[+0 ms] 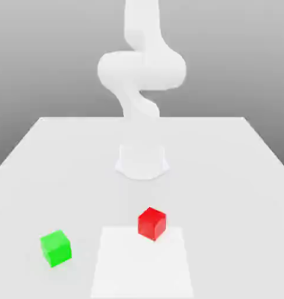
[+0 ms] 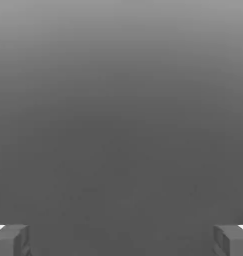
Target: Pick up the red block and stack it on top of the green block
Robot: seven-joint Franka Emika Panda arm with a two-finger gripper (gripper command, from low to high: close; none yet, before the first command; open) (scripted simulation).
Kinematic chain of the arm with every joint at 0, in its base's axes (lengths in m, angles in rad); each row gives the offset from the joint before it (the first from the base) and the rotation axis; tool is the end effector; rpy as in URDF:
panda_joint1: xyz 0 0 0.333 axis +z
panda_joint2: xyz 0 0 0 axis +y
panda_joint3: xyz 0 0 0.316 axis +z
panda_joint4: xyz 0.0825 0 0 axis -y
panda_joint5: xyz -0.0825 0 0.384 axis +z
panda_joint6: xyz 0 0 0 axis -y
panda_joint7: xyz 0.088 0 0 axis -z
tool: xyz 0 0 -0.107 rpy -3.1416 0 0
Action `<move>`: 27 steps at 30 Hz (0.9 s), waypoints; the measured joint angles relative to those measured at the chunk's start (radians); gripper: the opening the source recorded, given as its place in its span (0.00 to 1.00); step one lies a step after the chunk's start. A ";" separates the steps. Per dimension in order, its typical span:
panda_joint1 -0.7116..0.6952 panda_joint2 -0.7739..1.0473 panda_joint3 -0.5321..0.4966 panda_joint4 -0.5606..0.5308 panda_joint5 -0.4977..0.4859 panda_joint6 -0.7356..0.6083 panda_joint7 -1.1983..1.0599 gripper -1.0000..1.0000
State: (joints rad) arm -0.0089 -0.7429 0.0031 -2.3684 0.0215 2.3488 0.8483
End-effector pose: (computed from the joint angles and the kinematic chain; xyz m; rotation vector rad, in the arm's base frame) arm 0.3717 -0.0015 0.6610 -2.4369 1.1227 -0.9160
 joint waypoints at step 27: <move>0.017 0.903 0.036 -0.566 -0.122 0.746 0.706 0.00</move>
State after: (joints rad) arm 0.0080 0.1599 0.0395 -2.9346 -0.1007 3.0950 1.5538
